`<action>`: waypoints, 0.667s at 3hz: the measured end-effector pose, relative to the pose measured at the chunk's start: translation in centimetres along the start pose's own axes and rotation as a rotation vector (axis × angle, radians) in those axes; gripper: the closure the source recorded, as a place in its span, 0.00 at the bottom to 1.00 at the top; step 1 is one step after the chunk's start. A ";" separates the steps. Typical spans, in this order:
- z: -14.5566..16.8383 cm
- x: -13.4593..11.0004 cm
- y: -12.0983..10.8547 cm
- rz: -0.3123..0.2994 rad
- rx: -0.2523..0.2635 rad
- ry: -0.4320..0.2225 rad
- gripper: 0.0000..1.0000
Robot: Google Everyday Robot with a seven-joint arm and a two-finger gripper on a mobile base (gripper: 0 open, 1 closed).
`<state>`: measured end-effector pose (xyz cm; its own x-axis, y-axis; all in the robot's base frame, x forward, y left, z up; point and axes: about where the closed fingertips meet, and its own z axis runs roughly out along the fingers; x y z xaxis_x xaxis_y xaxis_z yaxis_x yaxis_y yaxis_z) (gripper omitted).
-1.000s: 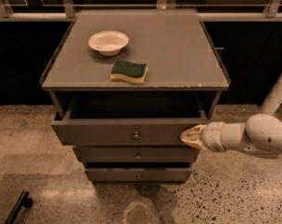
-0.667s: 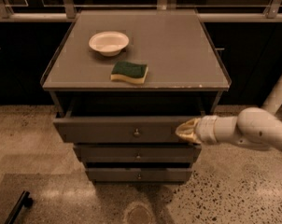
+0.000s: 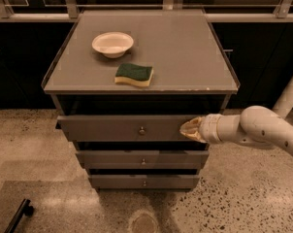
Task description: Close top drawer
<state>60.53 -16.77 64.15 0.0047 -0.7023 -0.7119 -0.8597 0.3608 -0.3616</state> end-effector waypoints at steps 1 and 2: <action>1.4 -0.5 -1.3 -0.036 0.007 0.024 1.00; 1.3 -0.5 -1.1 -0.036 0.007 0.024 1.00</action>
Offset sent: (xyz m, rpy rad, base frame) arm -0.0392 -0.0492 -0.0217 -0.0457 0.1874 -0.0907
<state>62.13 -16.01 64.14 0.0231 -0.7294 -0.6837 -0.8554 0.3396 -0.3912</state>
